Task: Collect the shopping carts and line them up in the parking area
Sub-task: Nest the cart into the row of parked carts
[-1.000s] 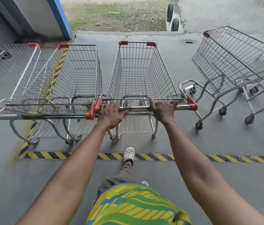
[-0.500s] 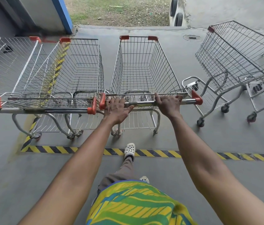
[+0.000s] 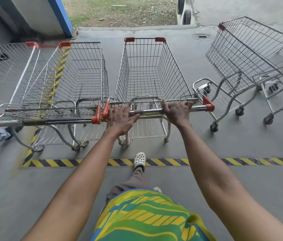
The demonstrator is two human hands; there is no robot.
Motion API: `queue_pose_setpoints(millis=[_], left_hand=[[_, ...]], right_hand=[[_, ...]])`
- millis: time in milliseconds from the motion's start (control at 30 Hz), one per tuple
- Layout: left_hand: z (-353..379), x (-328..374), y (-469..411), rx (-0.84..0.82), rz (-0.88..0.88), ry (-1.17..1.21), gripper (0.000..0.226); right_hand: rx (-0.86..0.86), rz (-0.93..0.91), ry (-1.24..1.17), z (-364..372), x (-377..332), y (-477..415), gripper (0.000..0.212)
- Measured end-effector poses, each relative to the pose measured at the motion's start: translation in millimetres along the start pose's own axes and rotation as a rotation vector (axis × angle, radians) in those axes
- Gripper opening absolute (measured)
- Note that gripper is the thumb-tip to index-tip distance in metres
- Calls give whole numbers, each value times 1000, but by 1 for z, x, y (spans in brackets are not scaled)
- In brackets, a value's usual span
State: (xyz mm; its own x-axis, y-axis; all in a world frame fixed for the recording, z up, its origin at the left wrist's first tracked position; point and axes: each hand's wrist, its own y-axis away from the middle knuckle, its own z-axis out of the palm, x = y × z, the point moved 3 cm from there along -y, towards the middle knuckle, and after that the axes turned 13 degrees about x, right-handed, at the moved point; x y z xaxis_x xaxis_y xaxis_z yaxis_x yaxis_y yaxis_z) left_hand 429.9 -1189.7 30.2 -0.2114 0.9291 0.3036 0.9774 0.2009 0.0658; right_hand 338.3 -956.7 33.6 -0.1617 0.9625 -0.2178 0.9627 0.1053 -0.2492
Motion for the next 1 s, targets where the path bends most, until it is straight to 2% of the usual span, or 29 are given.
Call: queue_pose_setpoints(millis=[333,467,600,733,867,1000], left_hand=[[0,-10,-1,60,49,15,71],[1,-19,-5,58,36,2,74],[4,-24,-6,67,27,-4,87],[5,-21,-6,67,18,14,74],[6,-17,-1,38,-21,31,78],[11,-18,1,40,7,-18,72]], right_hand=[[27,33,5,2,-5,4,73],[27,16,39,3,-11,4,73],[11,22,39,7,-12,4,73],[5,16,70,10,-10,3,72],[14,7,62,4,-12,4,70],[-5,22,104,13,-7,2,81]])
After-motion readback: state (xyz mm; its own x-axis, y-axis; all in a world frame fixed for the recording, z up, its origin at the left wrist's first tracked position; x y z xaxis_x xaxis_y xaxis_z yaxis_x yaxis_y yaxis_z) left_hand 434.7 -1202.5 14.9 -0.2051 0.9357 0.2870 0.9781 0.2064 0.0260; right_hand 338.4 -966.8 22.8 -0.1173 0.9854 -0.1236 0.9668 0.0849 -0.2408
